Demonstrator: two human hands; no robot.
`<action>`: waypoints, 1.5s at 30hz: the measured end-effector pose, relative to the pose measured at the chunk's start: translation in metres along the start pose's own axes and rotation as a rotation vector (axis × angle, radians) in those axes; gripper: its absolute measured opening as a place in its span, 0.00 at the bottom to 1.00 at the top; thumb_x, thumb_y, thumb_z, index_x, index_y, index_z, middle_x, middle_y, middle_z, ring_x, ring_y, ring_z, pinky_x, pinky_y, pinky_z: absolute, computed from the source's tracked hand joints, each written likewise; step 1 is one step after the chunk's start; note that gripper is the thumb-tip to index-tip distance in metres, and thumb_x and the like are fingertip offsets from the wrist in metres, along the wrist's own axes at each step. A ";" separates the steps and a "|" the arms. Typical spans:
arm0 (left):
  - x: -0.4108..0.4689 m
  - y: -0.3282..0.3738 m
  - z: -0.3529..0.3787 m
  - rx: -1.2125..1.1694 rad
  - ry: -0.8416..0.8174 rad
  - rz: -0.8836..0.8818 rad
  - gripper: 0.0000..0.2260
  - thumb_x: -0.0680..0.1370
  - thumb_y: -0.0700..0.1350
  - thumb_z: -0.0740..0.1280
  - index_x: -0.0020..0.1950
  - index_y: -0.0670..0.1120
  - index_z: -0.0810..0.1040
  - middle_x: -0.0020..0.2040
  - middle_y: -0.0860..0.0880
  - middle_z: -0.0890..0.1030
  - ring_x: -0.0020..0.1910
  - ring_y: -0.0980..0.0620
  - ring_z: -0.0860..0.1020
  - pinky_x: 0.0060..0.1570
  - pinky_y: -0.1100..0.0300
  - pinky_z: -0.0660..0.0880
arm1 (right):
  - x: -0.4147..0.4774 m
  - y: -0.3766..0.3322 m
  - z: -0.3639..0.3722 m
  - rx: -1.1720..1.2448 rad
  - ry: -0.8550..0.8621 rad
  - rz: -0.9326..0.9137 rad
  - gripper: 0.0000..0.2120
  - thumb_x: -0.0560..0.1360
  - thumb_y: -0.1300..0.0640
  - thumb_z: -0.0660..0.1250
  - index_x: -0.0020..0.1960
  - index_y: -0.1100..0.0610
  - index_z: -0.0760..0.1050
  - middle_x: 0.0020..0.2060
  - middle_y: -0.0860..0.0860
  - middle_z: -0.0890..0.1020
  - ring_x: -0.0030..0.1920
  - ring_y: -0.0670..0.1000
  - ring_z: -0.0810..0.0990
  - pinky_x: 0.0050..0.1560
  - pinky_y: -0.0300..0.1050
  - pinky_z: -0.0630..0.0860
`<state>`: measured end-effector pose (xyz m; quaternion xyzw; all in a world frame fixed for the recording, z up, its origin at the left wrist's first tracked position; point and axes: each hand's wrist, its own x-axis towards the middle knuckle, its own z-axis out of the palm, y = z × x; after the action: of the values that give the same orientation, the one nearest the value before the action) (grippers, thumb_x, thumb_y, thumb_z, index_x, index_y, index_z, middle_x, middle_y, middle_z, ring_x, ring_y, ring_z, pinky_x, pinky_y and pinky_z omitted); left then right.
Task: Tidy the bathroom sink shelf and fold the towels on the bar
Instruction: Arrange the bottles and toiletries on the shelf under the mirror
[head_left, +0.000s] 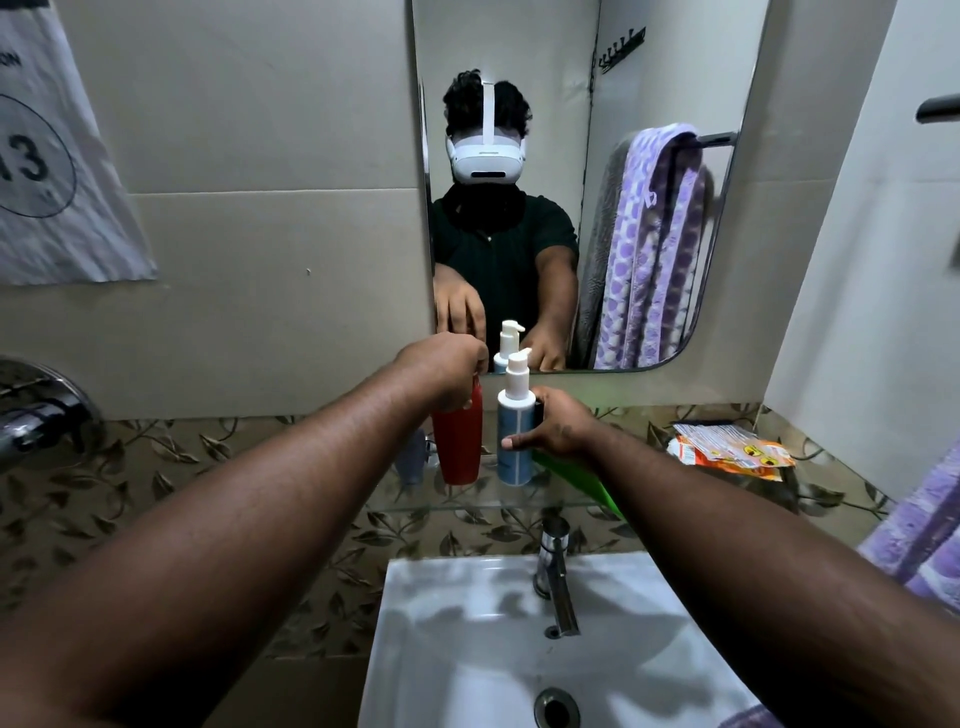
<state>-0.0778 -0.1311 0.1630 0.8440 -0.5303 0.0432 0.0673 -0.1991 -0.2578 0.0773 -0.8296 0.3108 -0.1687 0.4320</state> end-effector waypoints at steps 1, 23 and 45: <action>0.000 -0.001 0.002 -0.013 0.013 0.000 0.22 0.75 0.39 0.74 0.67 0.52 0.76 0.61 0.49 0.80 0.56 0.48 0.78 0.47 0.54 0.79 | 0.000 0.000 0.001 0.008 0.000 0.001 0.25 0.65 0.61 0.83 0.55 0.52 0.74 0.52 0.48 0.82 0.60 0.55 0.80 0.65 0.58 0.78; -0.039 0.099 0.091 0.196 0.277 0.580 0.17 0.76 0.48 0.69 0.64 0.46 0.76 0.59 0.43 0.79 0.57 0.43 0.76 0.55 0.49 0.71 | -0.035 0.011 -0.089 -0.415 0.087 0.146 0.14 0.73 0.70 0.70 0.58 0.63 0.80 0.50 0.63 0.85 0.45 0.56 0.80 0.47 0.47 0.77; -0.028 0.184 0.157 0.360 0.001 0.545 0.22 0.80 0.40 0.66 0.75 0.46 0.70 0.68 0.40 0.72 0.69 0.37 0.71 0.73 0.25 0.54 | -0.093 0.046 -0.117 -0.522 0.169 0.172 0.12 0.72 0.64 0.70 0.50 0.49 0.77 0.52 0.54 0.85 0.52 0.55 0.83 0.55 0.50 0.82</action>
<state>-0.2555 -0.2099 0.0161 0.6692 -0.7207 0.1530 -0.0969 -0.3499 -0.2884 0.1052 -0.8664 0.4479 -0.1140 0.1891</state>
